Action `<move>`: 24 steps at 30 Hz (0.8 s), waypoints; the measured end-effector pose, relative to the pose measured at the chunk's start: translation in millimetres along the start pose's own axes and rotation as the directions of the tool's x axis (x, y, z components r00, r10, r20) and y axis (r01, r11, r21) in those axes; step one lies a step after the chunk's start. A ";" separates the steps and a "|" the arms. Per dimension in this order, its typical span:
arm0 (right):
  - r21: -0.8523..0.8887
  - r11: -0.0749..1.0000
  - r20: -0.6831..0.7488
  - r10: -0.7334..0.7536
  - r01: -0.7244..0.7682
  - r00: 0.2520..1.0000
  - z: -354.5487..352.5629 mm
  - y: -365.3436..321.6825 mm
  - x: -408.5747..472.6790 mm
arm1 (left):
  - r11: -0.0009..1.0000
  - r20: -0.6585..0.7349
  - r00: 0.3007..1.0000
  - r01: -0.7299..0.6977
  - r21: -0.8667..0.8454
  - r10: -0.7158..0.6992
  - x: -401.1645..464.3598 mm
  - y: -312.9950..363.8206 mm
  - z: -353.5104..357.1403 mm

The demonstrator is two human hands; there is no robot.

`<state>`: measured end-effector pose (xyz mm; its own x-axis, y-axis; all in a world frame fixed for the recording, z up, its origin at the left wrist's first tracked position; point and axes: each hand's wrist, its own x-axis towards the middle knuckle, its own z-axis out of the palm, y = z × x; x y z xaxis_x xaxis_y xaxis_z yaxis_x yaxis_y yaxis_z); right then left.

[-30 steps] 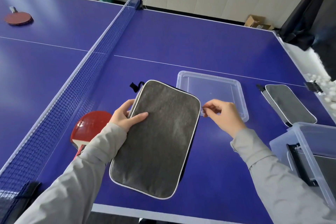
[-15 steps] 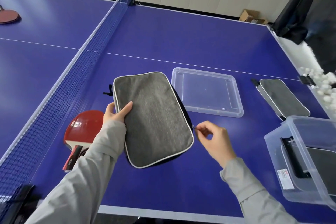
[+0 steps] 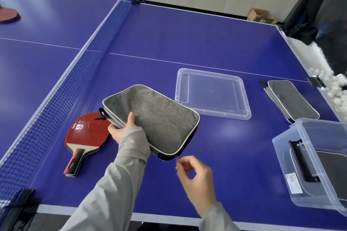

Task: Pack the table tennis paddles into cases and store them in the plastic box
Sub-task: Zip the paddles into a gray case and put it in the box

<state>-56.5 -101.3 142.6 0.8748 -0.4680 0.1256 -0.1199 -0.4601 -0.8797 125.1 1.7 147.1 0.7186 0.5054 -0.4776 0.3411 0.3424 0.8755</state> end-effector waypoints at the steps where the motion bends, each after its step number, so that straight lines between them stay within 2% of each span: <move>1: 0.013 1.000 -0.002 0.004 -0.004 1.000 4.1 -2.1 -1.7 | 1.000 -0.015 1.000 -0.002 -0.008 0.002 -1.3 -0.1 0.4; 9: 0.118 0.989 0.012 0.092 -0.093 0.996 29.3 -16.5 -0.7 | 0.997 -0.099 0.995 0.025 -0.071 -0.032 -12.5 -2.4 1.0; 13: 0.242 0.948 0.084 0.190 -0.205 0.978 27.7 -13.4 2.8 | 0.999 -0.061 0.998 0.019 -0.046 -0.021 -7.6 1.7 -1.5; 14: 0.279 0.930 0.065 0.230 -0.238 0.971 21.9 -9.7 5.5 | 0.999 -0.039 0.999 0.019 -0.030 -0.020 -3.9 3.9 -3.5; 16: 0.368 0.886 -0.057 0.326 -0.284 0.944 2.9 1.4 16.7 | 0.999 0.054 0.999 0.004 0.037 -0.006 4.5 4.1 -9.3; 19: 0.466 0.836 -0.206 0.420 -0.289 0.884 -37.6 20.1 47.6 | 0.993 0.301 0.953 -0.074 0.092 0.043 10.5 -2.7 -20.1; 21: 0.527 0.781 -0.115 0.456 -0.335 0.883 -60.5 28.2 68.9 | 0.991 0.449 0.893 -0.095 0.098 0.041 8.1 -8.3 -22.9; 24: 0.582 0.657 0.202 0.454 -0.479 0.868 -77.6 30.4 85.8 | 0.980 0.597 0.802 -0.141 0.141 0.029 -3.8 -15.1 -19.4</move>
<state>-21.5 -213.9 162.2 0.7997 -0.4623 -0.3831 -0.2249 0.3611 -0.9050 105.5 10.0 134.2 0.9479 -0.0574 -0.3133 0.3184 0.1527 0.9356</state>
